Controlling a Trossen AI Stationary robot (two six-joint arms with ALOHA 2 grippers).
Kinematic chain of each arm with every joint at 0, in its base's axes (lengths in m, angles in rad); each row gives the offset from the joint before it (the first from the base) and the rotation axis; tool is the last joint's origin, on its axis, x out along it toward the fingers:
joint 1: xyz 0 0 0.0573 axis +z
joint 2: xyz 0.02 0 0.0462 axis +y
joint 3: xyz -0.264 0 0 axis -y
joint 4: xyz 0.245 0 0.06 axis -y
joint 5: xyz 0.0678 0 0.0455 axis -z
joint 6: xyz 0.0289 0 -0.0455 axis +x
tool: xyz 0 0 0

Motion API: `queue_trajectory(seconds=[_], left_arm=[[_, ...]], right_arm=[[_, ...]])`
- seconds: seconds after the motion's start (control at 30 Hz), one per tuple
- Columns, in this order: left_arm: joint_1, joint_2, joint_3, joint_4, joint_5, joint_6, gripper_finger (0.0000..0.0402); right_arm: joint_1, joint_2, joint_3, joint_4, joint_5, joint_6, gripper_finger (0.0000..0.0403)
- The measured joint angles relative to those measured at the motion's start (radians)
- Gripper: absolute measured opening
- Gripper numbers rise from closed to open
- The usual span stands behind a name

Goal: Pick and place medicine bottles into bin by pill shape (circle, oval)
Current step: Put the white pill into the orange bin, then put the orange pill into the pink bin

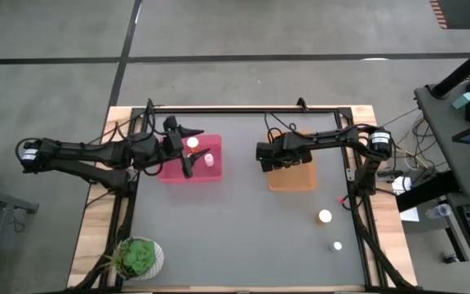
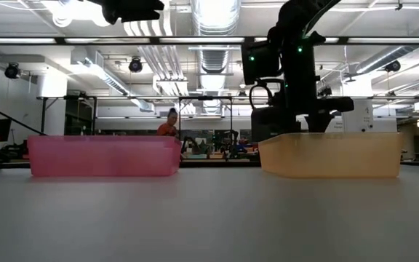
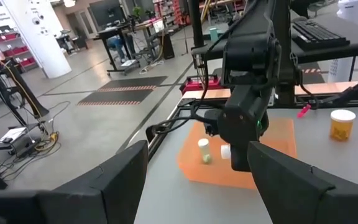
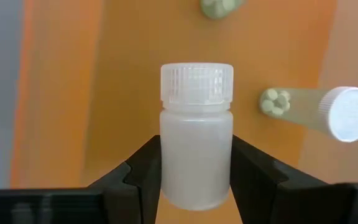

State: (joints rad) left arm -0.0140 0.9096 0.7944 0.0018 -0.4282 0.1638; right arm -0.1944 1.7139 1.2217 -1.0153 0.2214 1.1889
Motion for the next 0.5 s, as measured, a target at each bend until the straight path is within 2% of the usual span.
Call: queue_trajectory(seconds=[0.23,0.5], left_arm=[[0.000,0.003,0.000,0.015,0.000,0.000,0.0260],[0.000,0.008,0.000,0.021,0.000,0.000,0.0260]], right_arm=[[0.000,0.027,-0.003,0.002,-0.001,-0.017,0.0151],[0.000,0.037,-0.004,0.002,-0.001,-0.022,0.0196]])
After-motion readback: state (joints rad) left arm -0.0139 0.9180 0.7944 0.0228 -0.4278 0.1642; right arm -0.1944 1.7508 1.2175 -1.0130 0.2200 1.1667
